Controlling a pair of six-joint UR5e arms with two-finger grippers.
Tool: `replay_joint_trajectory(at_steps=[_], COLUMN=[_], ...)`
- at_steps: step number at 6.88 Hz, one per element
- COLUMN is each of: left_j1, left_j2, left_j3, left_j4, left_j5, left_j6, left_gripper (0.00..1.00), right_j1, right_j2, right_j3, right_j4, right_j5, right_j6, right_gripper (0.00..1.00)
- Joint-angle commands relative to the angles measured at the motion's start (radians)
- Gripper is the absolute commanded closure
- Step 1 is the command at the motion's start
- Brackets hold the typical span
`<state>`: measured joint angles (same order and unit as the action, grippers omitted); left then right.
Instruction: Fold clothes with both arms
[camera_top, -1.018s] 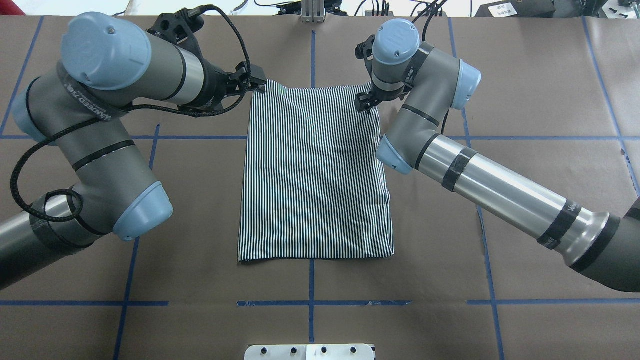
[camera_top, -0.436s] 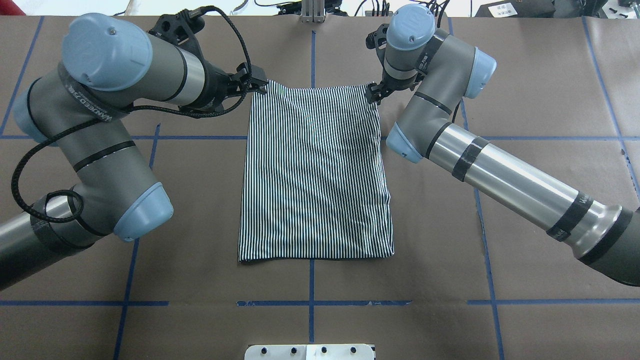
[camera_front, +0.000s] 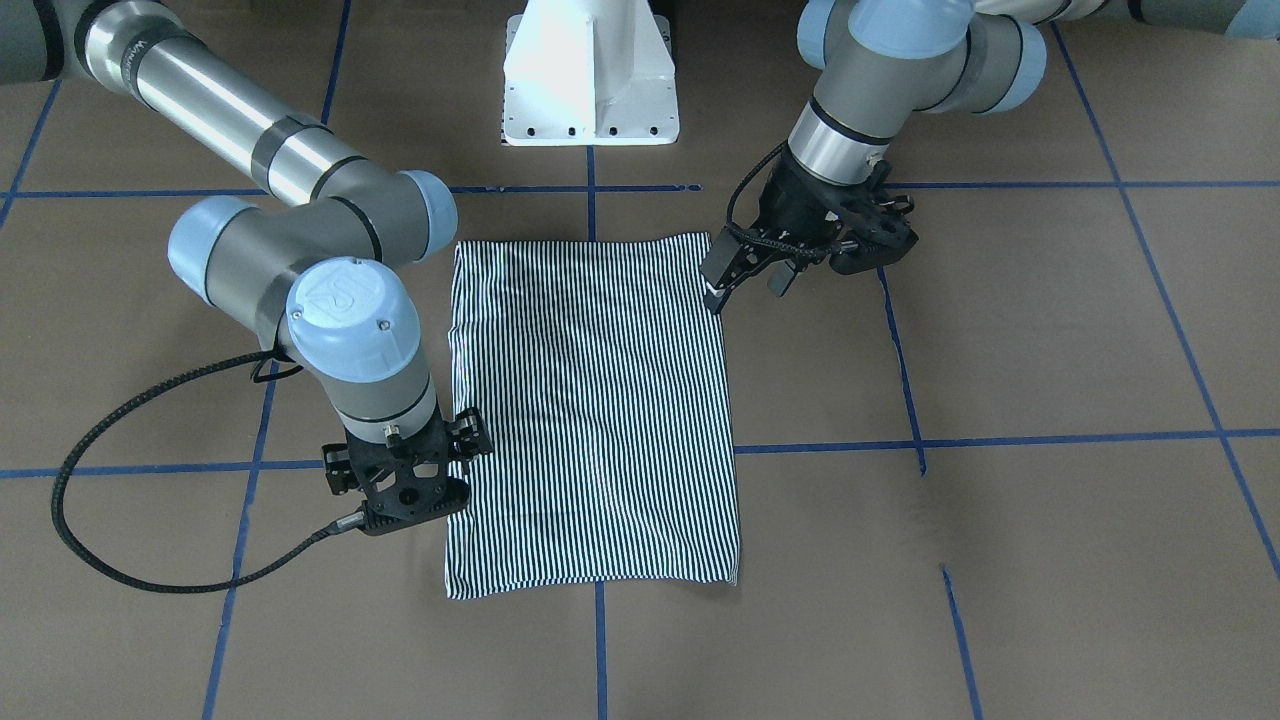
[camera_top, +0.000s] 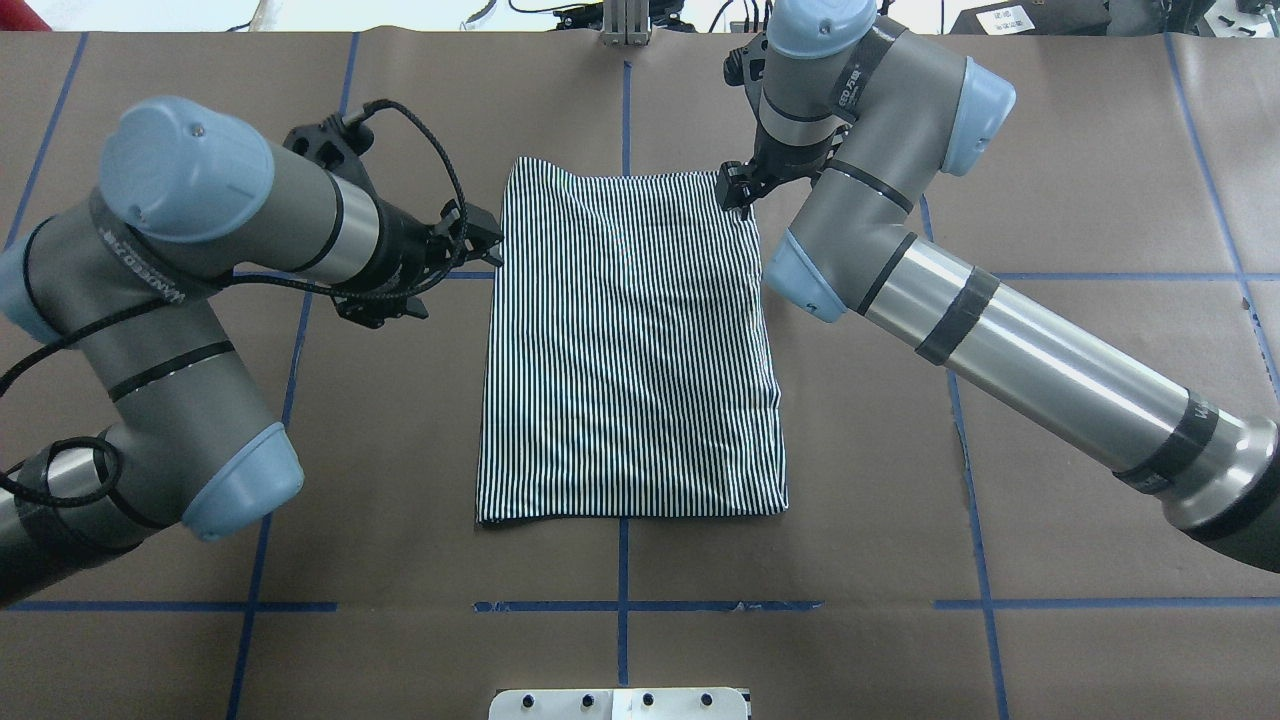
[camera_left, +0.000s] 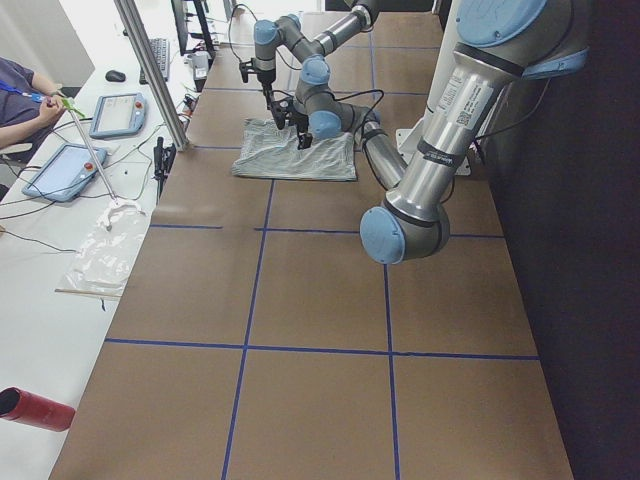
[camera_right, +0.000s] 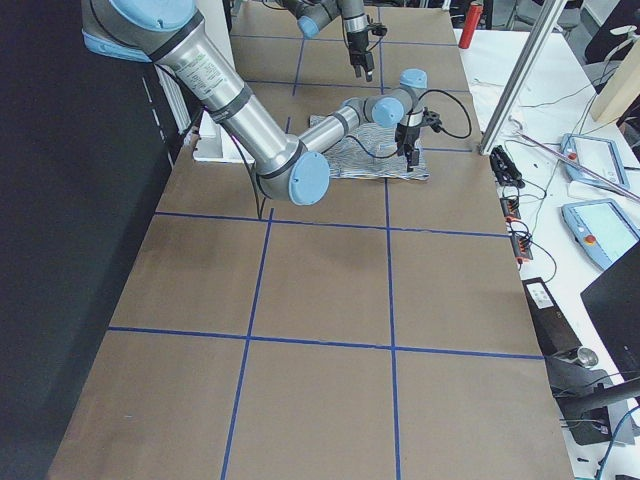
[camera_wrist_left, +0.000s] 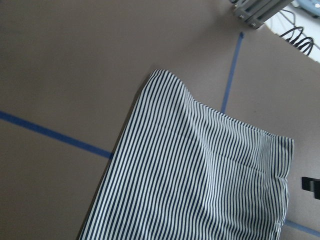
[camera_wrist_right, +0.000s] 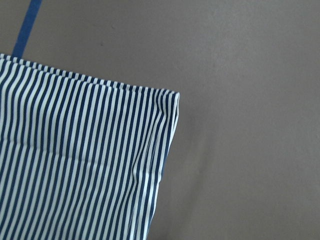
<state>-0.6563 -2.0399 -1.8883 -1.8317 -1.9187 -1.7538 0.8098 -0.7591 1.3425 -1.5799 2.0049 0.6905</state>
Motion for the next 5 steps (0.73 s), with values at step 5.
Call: replay_joint_trajectory(at_steps=[5], left_j1=[0.328], left_j2=[0.018], left_j3=[0.052], left_j4=[0.157], left_j5=[0.244], left_j6=[-0.329], left_gripper=[0.00], right_j1=[-0.129], right_j2=[-0.306], right_j3=[0.359], right_j4=[0.199], right_j5=[-0.048], right_j6=[0.420], right_gripper=[0.00])
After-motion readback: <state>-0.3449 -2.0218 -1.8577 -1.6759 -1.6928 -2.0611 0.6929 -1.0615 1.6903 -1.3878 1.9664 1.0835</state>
